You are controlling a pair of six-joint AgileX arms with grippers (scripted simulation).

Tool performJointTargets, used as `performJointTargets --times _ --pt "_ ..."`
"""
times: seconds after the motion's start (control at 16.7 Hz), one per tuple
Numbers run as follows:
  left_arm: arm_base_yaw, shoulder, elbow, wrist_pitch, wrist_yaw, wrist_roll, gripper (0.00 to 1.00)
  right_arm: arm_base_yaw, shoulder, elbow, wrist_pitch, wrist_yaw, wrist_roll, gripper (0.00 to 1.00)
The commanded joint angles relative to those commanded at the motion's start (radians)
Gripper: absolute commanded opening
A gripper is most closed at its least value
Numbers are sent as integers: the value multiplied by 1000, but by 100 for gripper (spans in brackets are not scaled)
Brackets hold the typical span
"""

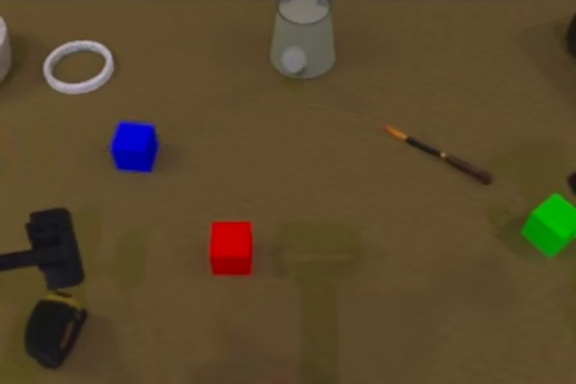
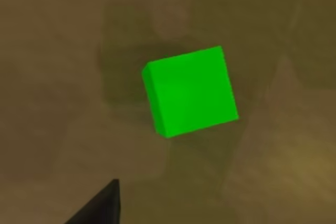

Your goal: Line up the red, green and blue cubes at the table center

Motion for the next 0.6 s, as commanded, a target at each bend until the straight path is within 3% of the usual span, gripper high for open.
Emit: performJointTargets --times 0.3,0.6 --pt "107 -453 -284 235 14 164 100 22 393 265 -196 2 -109 100" --pt "159 -706 -397 421 29 264 100 35 590 426 -298 3 -172 100"
